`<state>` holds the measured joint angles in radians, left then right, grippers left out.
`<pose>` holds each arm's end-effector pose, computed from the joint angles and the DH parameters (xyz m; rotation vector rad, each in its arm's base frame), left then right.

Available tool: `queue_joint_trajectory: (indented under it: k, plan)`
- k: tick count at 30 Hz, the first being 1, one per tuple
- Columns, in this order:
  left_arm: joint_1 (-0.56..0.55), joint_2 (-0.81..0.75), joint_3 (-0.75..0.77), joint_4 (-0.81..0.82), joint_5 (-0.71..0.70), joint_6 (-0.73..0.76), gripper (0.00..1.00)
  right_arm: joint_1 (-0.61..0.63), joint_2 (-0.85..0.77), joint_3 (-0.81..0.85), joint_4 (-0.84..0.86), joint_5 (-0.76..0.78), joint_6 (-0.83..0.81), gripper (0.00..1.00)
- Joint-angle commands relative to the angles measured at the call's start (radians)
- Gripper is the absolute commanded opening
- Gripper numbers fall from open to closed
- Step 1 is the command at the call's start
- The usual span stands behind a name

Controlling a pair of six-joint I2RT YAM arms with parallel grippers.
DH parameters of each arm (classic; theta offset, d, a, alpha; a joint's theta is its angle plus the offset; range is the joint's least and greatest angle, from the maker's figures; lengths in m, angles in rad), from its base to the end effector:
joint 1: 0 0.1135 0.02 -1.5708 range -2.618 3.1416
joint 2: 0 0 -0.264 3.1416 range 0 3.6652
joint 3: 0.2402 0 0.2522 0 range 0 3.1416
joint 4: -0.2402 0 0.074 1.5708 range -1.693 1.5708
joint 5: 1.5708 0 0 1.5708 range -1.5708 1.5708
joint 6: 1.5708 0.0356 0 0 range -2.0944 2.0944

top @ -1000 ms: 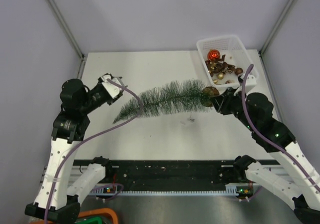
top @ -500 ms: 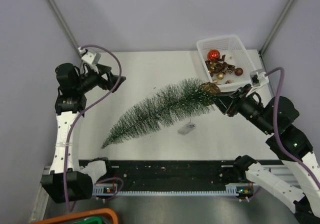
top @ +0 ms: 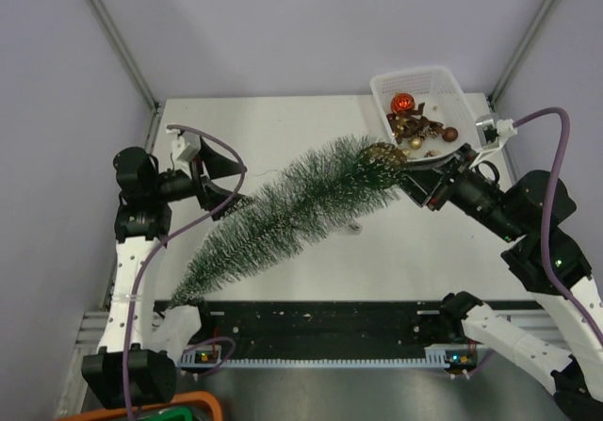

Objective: Decorate the small christmas tree

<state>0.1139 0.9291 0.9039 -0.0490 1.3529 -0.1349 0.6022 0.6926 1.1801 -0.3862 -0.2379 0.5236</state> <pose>0.1926 -0.0130 0.3727 0.8413 1.4826 -1.1105 0.0885 0.0710 0.4608 -0.2667 1.5463 1.0760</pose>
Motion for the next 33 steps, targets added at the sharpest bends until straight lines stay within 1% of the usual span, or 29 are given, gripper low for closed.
queue_joint_trajectory:
  k: [1, 3, 10, 13, 15, 16, 18, 20, 21, 25, 26, 27, 30, 32, 33]
  plan:
    - [-0.025, -0.030, 0.018, -0.067, 0.160, 0.075, 0.99, 0.008, 0.004, 0.046, 0.139, -0.055, 0.073, 0.00]
    - [-0.036, -0.035, 0.026, -0.116, 0.158, 0.118, 0.99, 0.008, 0.005, 0.047, 0.156, -0.066, 0.085, 0.00]
    - [-0.068, -0.052, 0.035, -0.127, 0.161, 0.126, 0.99, 0.008, 0.012, 0.058, 0.167, -0.072, 0.098, 0.00]
    - [-0.066, -0.065, 0.032, -0.175, 0.114, 0.210, 0.99, 0.008, 0.007, 0.062, 0.168, -0.075, 0.098, 0.00]
    - [-0.066, -0.076, 0.026, -0.207, 0.027, 0.260, 0.99, 0.008, 0.005, 0.067, 0.168, -0.077, 0.099, 0.00]
    - [-0.068, -0.082, 0.018, -0.187, -0.019, 0.264, 0.99, 0.008, 0.005, 0.070, 0.168, -0.078, 0.099, 0.00]
    - [-0.068, -0.095, -0.005, -0.105, -0.148, 0.216, 0.99, 0.008, 0.004, 0.076, 0.167, -0.084, 0.099, 0.00]
    - [-0.068, -0.110, -0.020, -0.051, -0.321, 0.163, 0.99, 0.008, 0.004, 0.078, 0.167, -0.086, 0.101, 0.00]
    - [-0.066, -0.118, -0.026, -0.019, -0.369, 0.153, 0.99, 0.008, 0.001, 0.079, 0.165, -0.087, 0.102, 0.00]
    - [-0.068, -0.133, -0.034, 0.040, -0.489, 0.138, 0.99, 0.008, -0.004, 0.076, 0.161, -0.083, 0.102, 0.00]
    - [-0.066, -0.133, -0.033, 0.040, -0.511, 0.091, 0.99, 0.008, -0.005, 0.076, 0.161, -0.083, 0.102, 0.00]
    - [-0.068, -0.130, -0.031, 0.040, -0.535, 0.078, 0.99, 0.008, -0.007, 0.076, 0.161, -0.083, 0.102, 0.00]
    - [-0.065, -0.138, -0.052, 0.099, -0.627, 0.005, 0.99, 0.008, -0.005, 0.081, 0.159, -0.081, 0.101, 0.00]
    - [-0.065, -0.125, -0.045, 0.091, -0.670, -0.052, 0.99, 0.008, -0.002, 0.085, 0.153, -0.078, 0.099, 0.00]
    - [-0.065, -0.119, -0.031, 0.060, -0.701, -0.086, 0.99, 0.008, -0.001, 0.090, 0.152, -0.077, 0.096, 0.00]
